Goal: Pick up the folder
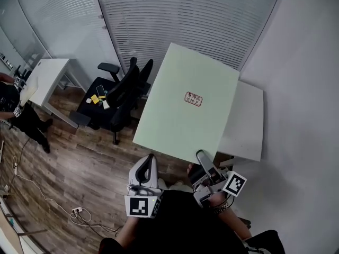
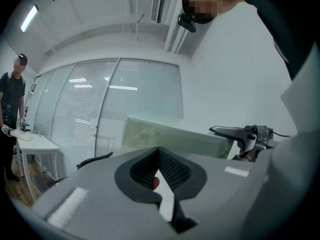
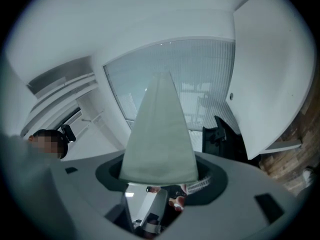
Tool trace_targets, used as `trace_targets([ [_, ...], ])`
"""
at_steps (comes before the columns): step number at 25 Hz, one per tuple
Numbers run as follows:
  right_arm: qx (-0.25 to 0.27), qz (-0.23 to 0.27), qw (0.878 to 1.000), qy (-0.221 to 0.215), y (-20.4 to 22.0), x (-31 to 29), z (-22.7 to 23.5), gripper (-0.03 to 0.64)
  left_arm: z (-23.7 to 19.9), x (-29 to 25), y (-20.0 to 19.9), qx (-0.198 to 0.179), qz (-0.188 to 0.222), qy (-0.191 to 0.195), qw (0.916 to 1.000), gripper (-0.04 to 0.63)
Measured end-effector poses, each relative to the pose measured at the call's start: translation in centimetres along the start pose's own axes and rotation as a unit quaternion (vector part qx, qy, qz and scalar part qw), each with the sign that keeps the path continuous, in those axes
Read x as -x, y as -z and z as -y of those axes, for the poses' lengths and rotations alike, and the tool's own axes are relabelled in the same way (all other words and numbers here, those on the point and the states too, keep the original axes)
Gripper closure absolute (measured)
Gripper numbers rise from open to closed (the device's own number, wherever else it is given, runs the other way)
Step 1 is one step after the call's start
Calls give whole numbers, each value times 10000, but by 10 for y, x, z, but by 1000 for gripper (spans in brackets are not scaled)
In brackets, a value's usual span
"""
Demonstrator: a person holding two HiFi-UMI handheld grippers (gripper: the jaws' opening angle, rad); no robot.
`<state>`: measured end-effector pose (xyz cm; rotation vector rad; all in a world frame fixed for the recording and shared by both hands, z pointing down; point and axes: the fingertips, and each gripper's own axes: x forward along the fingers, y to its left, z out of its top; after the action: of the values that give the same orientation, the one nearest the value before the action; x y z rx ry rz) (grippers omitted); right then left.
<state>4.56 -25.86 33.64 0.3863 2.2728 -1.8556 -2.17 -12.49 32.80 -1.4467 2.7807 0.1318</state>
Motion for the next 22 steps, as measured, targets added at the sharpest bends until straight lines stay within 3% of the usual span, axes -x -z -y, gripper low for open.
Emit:
trace_targets([
  [6, 122, 37, 9998, -119, -1, -3, -1, 328, -3, -4, 0, 83, 62, -68, 9999, 591],
  [17, 251, 36, 9994, -250, 4, -1, -17, 328, 16, -2, -18, -39, 359, 183, 9992, 591],
  [22, 195, 27, 9995, -243, 4, -2, -19, 328, 16, 1, -14, 38, 172, 167, 9997, 591],
])
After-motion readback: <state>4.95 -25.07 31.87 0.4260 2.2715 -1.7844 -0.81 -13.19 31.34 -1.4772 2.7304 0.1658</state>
